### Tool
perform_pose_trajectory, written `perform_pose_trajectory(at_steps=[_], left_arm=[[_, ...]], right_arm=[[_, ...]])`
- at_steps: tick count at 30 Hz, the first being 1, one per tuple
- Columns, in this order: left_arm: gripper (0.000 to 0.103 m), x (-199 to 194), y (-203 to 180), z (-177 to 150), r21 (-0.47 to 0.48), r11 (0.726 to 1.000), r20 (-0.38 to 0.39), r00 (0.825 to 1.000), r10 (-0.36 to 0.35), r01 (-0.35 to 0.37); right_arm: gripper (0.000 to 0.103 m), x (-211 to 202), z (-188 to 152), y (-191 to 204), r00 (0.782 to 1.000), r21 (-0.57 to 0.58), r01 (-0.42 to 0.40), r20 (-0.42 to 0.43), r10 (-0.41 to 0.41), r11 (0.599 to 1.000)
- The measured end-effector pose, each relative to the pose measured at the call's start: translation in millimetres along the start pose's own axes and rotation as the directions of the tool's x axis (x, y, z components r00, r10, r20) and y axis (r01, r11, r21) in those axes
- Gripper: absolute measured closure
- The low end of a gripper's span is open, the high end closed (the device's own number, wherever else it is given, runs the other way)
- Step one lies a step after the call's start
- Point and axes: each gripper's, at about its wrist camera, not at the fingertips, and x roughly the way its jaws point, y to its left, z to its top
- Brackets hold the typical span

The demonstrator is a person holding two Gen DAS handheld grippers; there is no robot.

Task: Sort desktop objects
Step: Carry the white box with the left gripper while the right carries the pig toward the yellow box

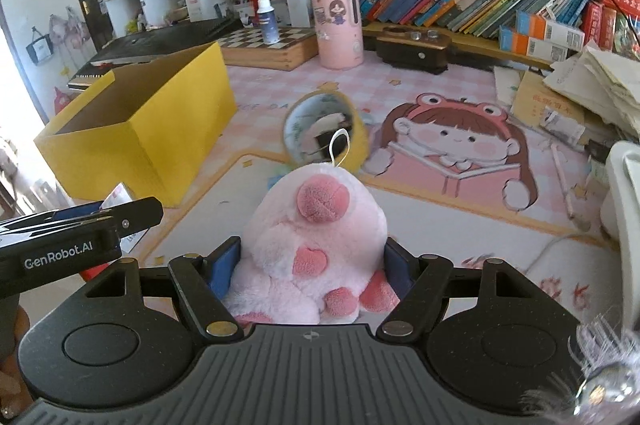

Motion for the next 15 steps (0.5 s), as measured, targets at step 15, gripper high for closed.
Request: perform_pose_trajectory(at_steps=[15], left_arm=[[0.044,-56,103,-20,0.029,1.000,-0.016,1.000,0.000,0.001]], right_arm=[[0.032,-16,-37,124,0.999,0.011,0.004,-0.032,-0.003,1.000]])
